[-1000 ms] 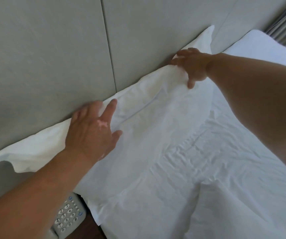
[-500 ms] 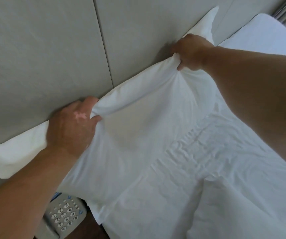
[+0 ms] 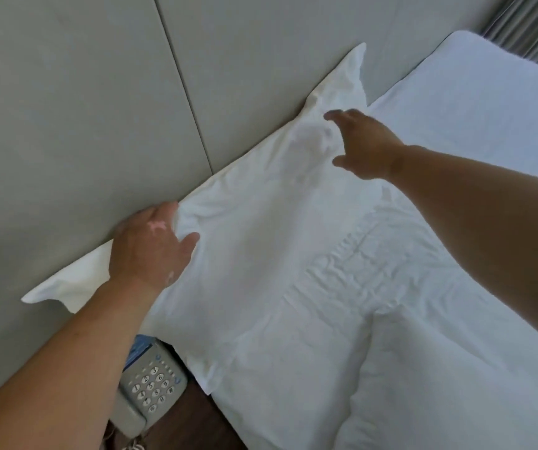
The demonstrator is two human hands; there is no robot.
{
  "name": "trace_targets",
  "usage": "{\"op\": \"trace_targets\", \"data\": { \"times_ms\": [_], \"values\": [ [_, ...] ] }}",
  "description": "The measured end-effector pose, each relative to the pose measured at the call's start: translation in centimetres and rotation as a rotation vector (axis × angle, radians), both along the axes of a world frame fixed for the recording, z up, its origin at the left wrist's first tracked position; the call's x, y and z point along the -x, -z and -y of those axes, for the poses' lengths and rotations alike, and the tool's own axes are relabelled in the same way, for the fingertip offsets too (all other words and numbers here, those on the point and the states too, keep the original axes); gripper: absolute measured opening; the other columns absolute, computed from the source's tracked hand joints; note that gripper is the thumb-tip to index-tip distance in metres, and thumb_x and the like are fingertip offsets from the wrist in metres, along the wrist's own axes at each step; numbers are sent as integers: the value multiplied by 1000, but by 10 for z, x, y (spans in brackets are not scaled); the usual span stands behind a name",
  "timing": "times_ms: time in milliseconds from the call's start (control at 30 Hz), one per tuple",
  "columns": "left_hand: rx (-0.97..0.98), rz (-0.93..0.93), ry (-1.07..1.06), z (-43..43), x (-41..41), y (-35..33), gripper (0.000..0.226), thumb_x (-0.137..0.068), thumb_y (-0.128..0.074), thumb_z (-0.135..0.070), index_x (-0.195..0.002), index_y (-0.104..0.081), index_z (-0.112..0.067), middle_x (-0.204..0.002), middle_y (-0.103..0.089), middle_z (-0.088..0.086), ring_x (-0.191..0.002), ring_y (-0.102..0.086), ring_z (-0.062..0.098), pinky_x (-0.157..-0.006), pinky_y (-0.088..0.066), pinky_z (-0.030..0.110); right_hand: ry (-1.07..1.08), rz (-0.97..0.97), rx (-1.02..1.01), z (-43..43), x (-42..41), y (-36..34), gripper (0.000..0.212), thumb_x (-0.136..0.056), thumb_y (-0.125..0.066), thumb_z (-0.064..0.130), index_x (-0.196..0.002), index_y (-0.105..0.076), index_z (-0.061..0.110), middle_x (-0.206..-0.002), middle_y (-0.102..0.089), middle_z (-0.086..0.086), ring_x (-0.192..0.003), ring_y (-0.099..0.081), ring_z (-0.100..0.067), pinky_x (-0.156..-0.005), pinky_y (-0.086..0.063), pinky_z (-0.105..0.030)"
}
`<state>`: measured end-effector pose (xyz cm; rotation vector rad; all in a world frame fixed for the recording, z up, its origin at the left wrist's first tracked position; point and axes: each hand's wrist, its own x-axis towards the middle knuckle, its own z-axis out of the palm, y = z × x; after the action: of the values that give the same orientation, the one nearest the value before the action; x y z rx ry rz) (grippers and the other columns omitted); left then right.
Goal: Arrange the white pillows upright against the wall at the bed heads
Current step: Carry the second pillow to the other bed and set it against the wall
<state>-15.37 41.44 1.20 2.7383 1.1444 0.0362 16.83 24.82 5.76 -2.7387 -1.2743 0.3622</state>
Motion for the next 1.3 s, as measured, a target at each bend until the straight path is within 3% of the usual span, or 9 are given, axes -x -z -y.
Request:
{"op": "trace_targets", "data": {
  "times_ms": [133,267,433,600,833,1033,1100,1300],
  "values": [
    [81,57,-26,47,23,-15,63,-91,-72,-36,-143,-56,-3,-138,-64,20,-132,-55,39,-111,-40,49,145,-227,-8,112,58,24,86,-86,-82,26,-159,-35,20,-145,-58,-13,-132,-58,-35,-111,-44,-41],
    [298,19,-8,128,34,-5,67,-96,-64,-42,-153,-46,-11,-153,-53,11,-144,-44,30,-119,-33,42,362,-440,30,250,141,68,87,-85,-84,31,-158,-38,22,-146,-60,-11,-133,-59,-27,-111,-42,-33],
    [564,-135,190,257,41,31,71,-95,-61,-51,-155,-42,-20,-156,-50,4,-143,-47,24,-116,-37,34,692,-628,18,407,252,103,81,-86,-82,32,-156,-42,24,-144,-61,-6,-129,-61,-22,-107,-46,-31],
    [756,-327,318,369,50,52,68,-91,-65,-52,-150,-47,-23,-149,-58,0,-134,-56,19,-108,-44,30,1017,-656,-168,500,341,109,66,-85,-80,19,-146,-57,15,-117,-65,2,-109,-61,-13,-94,-40,-20],
    [751,-462,477,459,27,59,59,-92,-68,-48,-143,-54,-21,-139,-64,2,-121,-64,20,-101,-49,33,1482,-780,-453,553,404,118,43,-89,-80,23,-128,-64,19,-110,-68,4,-105,-65,-15,-94,-45,-25],
    [533,-477,780,503,-54,73,66,-93,-65,-50,-147,-49,-16,-142,-61,8,-130,-58,25,-108,-44,36,1825,-733,-521,566,418,130,29,-90,-75,41,-107,-66,20,-99,-68,3,-100,-65,-21,-85,-46,-31],
    [468,-475,891,514,-88,84,70,-93,-63,-52,-150,-46,-16,-148,-55,9,-135,-53,26,-112,-41,37,1968,-726,-561,562,420,138,38,-87,-77,48,-108,-64,19,-106,-69,-1,-100,-62,-22,-86,-45,-33],
    [400,-521,1160,561,-188,125,81,-93,-56,-63,-158,-37,-17,-162,-41,9,-150,-37,26,-122,-28,38,2376,-745,-865,545,418,179,102,-65,-84,69,-142,-50,11,-120,-61,2,-124,-63,-29,-105,-52,-43]
  ]
}}
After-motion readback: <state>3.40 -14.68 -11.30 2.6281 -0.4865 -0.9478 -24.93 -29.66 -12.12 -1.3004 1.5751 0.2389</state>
